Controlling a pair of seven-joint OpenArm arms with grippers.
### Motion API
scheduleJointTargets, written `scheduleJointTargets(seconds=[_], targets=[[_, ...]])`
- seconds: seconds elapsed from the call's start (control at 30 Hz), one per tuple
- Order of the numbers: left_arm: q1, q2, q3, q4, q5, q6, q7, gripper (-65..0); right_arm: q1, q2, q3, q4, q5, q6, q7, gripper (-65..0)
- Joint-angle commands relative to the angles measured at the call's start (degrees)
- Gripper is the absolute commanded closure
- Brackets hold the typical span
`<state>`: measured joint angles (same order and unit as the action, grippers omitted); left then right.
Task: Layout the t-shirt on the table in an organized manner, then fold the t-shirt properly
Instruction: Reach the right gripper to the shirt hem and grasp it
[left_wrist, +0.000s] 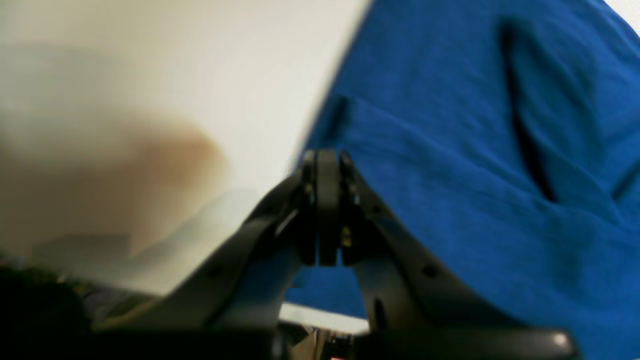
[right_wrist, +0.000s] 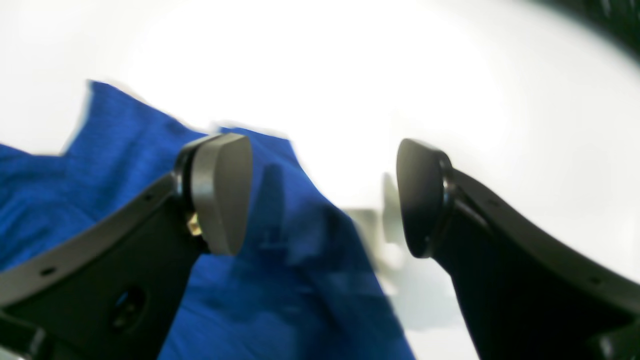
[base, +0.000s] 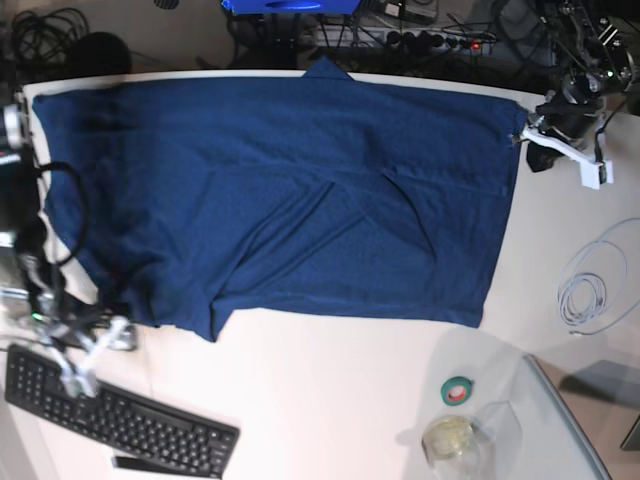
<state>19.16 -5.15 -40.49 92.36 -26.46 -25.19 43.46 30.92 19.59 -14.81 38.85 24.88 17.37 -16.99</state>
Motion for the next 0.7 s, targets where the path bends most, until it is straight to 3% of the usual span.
scheduleJointTargets(seconds=[0.0, 0.13, 0.23, 0.3, 0.4, 0.6, 0.67], targets=[[-0.12, -0.61, 0.62, 0.87, -0.66, 0.18, -1.13, 0.0, 1.92, -1.0, 0.61, 0.58, -3.04, 0.44, 0.69, -43.1], [-0.3, -0.08, 1.5, 1.23, -0.66, 0.18, -1.13, 0.0, 6.14, -7.42, 0.7, -7.16, -12.97, 0.44, 1.04, -42.9], [-0.12, 0.44, 1.06, 1.23, -0.66, 0.18, -1.13, 0.0, 9.3, -9.88, 0.7, -16.13, -15.61, 0.26, 3.59, -42.6], [0.23, 0.36, 0.97, 1.23, -0.66, 0.18, -1.13, 0.0, 9.57, -10.06, 0.7, -18.32, -15.96, -1.59, 7.1, -42.6], [0.4, 0.09, 0.89, 0.61, -0.66, 0.18, -1.13, 0.0, 9.39, -10.06, 0.26, -18.59, -16.14, -6.86, 8.16, -42.6], [0.23, 0.44, -0.43, 0.43, -0.66, 0.18, -1.13, 0.0, 8.51, -9.7, 0.26, -18.76, -16.14, -7.21, 8.16, -42.2], [0.05, 0.44, -0.35, 0.35, -0.58, 0.18, -1.13, 0.0, 8.25, -9.7, 0.17, -18.76, -16.14, -7.21, 8.16, -36.8]])
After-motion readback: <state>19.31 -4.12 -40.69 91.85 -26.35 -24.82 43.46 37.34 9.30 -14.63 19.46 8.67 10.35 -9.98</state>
